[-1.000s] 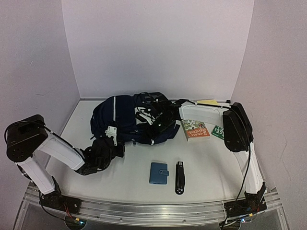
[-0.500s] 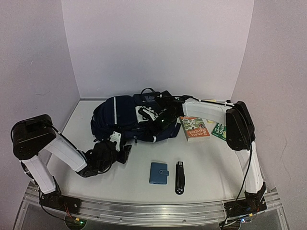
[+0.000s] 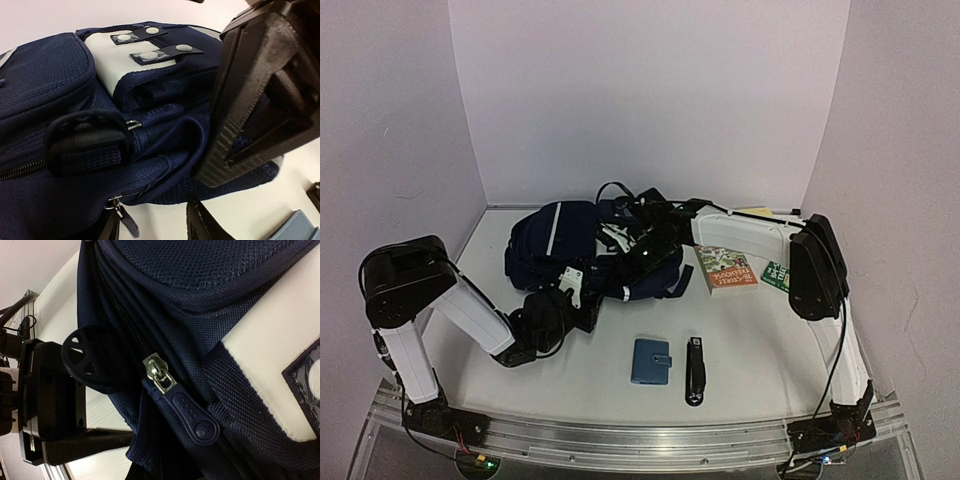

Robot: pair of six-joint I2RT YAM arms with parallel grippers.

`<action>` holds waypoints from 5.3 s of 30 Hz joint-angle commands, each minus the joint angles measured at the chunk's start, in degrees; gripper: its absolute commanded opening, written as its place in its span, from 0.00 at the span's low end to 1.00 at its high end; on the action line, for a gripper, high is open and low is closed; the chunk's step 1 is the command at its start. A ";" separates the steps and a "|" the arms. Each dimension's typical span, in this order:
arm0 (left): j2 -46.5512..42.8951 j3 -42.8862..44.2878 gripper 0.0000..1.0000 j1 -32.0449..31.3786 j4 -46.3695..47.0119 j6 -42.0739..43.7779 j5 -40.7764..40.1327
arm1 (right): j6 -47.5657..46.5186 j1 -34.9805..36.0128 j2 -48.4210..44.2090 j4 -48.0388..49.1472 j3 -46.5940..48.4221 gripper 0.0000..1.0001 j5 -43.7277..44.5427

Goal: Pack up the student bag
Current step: Zip the student bag at the center of the board.

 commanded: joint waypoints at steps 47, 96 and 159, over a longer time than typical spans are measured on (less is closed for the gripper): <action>-32.40 -10.56 0.00 4.12 -31.09 -9.41 4.25 | -19.81 -6.61 -2.71 1.93 -6.01 0.00 12.83; -16.75 8.52 0.00 8.18 -34.68 -26.34 34.62 | -44.35 3.43 -20.41 2.85 -19.72 0.80 22.23; -37.74 2.91 0.00 11.02 -63.84 -29.84 17.68 | -55.75 -2.33 -18.06 27.32 -36.03 0.00 29.85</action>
